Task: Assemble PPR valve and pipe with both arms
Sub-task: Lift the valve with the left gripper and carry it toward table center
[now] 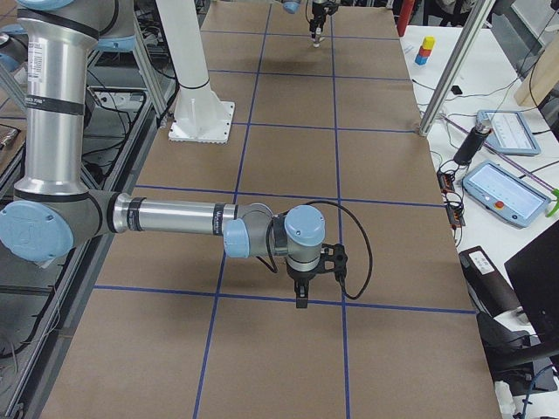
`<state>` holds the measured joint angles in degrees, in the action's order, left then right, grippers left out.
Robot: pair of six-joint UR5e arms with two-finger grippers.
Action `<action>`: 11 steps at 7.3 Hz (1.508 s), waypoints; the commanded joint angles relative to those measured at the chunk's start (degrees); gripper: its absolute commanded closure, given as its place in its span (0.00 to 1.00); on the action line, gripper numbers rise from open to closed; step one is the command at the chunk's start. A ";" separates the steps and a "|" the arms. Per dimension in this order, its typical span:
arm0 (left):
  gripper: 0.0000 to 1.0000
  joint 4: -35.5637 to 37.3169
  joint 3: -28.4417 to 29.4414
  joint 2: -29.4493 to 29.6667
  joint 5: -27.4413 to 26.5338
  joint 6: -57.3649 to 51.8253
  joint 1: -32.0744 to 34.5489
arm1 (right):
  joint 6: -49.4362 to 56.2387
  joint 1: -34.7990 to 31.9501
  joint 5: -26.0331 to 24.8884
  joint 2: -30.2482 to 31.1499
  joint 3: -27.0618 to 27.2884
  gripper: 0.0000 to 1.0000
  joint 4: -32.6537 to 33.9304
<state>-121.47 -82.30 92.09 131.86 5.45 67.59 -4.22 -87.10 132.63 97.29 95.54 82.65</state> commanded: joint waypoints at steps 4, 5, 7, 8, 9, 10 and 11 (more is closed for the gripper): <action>0.79 0.00 -0.05 0.02 -1.43 0.08 0.00 | 0.00 0.00 0.00 0.00 0.18 0.00 -0.03; 0.94 0.00 -0.23 0.02 -1.43 0.26 0.00 | 0.00 0.00 0.00 0.00 0.18 0.00 -0.03; 1.00 0.09 -1.54 0.02 -1.43 0.70 0.00 | 0.00 0.00 0.00 0.00 0.18 0.00 -0.03; 1.00 0.09 -1.98 0.28 -1.43 1.05 0.00 | 0.00 0.00 0.00 0.00 0.18 0.00 -0.03; 1.00 0.26 -4.51 1.07 -1.43 7.58 0.00 | -0.09 0.00 0.00 0.00 0.18 0.00 -0.03; 1.00 0.53 -6.88 2.73 -1.61 14.69 -0.70 | 0.00 0.00 0.00 0.00 0.18 0.00 -0.03; 1.00 0.53 -7.78 4.40 -1.78 19.20 -4.36 | -0.09 0.00 0.00 0.00 0.18 0.00 -0.03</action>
<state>-121.05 -88.25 94.55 130.27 18.00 66.22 -4.26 -87.10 132.63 97.29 95.71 82.62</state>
